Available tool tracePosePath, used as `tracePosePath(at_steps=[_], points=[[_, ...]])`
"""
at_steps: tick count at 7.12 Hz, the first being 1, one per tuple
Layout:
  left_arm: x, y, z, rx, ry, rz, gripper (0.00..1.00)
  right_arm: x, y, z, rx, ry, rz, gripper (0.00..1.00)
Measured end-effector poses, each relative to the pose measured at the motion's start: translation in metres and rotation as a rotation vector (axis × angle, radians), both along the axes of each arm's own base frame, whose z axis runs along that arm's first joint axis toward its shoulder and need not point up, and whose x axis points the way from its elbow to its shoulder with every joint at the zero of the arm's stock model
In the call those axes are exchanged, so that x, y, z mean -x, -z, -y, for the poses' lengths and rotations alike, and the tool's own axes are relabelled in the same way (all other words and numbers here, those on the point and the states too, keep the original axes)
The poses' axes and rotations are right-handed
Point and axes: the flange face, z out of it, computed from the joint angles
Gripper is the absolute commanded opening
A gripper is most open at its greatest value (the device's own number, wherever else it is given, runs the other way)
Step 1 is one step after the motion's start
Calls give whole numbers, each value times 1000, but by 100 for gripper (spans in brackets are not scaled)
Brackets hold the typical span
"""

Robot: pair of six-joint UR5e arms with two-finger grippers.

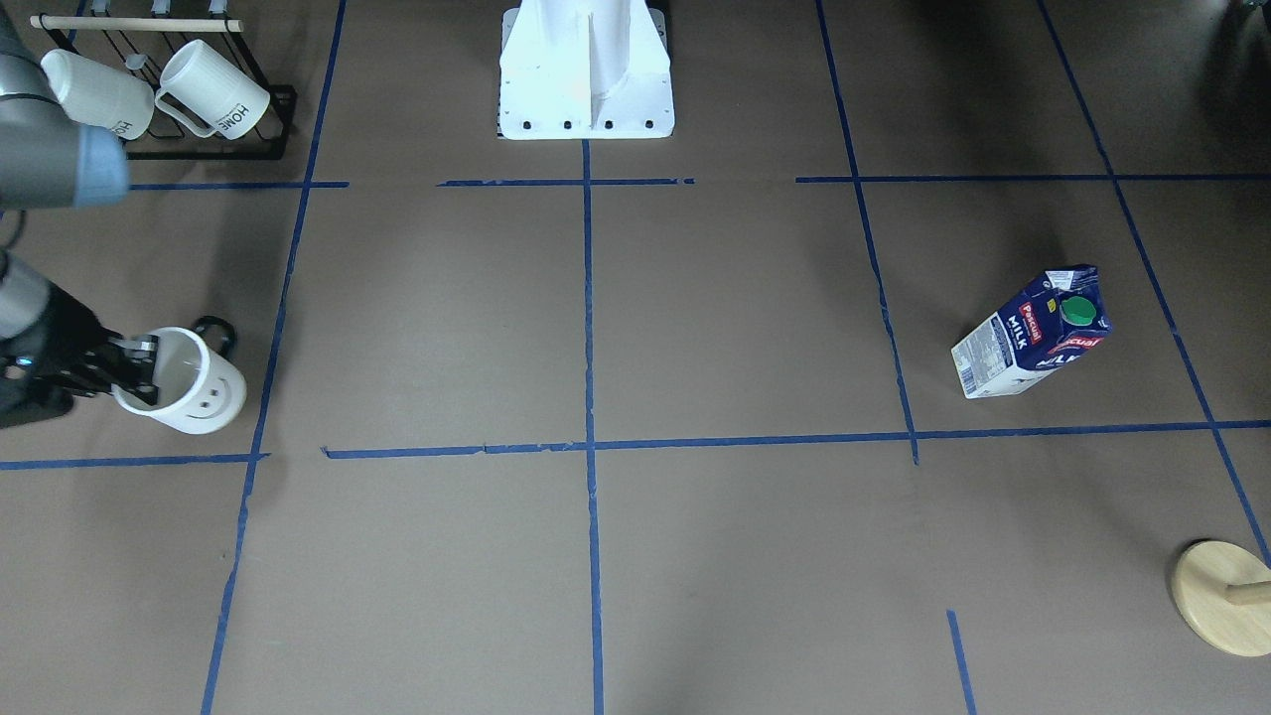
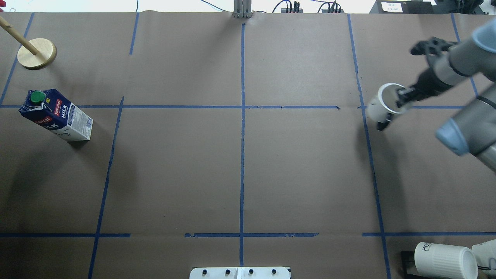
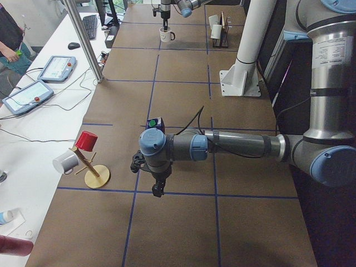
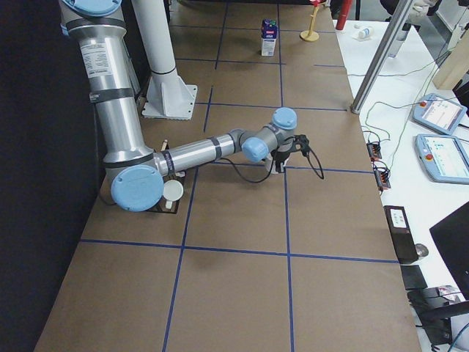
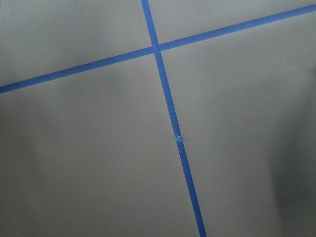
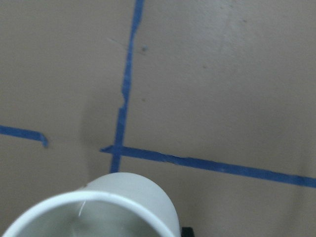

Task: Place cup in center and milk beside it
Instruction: 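Carry the white mug with the right gripper to the table center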

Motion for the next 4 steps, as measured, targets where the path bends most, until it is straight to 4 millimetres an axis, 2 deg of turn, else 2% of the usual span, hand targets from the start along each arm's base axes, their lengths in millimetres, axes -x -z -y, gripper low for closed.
tracePosePath(at_steps=[1,2,3,4], points=[[0,1,0,-2,0,-1,100,47,51,8,-23,18,-17,0],[-1,1,0,-3,-1,-4,100,97,94,8,-70,41,-32,0],[-2,2,0,-2,0,-20,100,143,130,4,-121,59,-43,0],[-4,3,0,2,1,-42,100,180,159,-2,-172,66,-55,0]])
